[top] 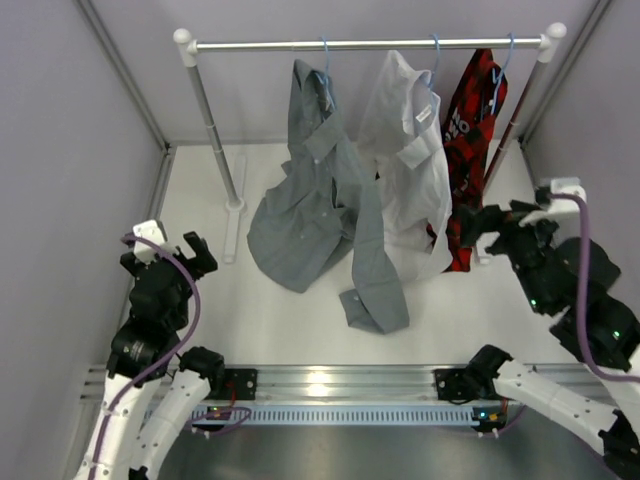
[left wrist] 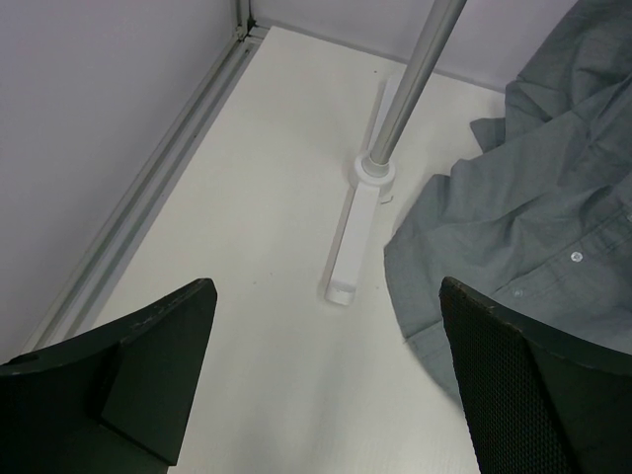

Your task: Place the shirt on the hanger

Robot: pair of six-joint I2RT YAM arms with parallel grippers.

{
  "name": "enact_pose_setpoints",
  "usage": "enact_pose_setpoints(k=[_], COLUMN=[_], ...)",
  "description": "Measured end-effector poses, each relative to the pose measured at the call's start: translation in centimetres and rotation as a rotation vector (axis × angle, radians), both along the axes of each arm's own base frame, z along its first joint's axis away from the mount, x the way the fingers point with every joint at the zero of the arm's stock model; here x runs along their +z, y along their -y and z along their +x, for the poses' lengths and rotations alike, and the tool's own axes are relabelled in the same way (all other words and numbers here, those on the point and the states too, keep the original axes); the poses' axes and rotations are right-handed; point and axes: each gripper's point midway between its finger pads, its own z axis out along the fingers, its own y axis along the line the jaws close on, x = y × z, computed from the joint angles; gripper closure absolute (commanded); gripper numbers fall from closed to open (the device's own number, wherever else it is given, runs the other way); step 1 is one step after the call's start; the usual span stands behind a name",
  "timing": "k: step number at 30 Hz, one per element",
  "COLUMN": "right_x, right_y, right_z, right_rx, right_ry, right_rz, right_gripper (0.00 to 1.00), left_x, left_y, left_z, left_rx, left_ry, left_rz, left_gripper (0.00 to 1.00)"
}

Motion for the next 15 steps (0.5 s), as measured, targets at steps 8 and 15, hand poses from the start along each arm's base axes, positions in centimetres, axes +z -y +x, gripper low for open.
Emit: enact_pose_setpoints(k=[8,15], right_x=[-5.1,-7.8], right_y=[8.4,9.0], right_z=[-5.7,-5.7], right_rx=[-0.158,-0.188], right_ry=[-0.001,-0.043], right_rz=[0.012,-0.043], right_gripper=[0.01,0.01], left_x=[-2.9,-3.4], left_y=[-0.8,1.2], left_z=[2.2,1.5], left_rx=[0.024,-0.098], left_ry=[-0.142,-0.128], left_rz=[-0.015,-0.045], left_gripper=[0.02,0.02])
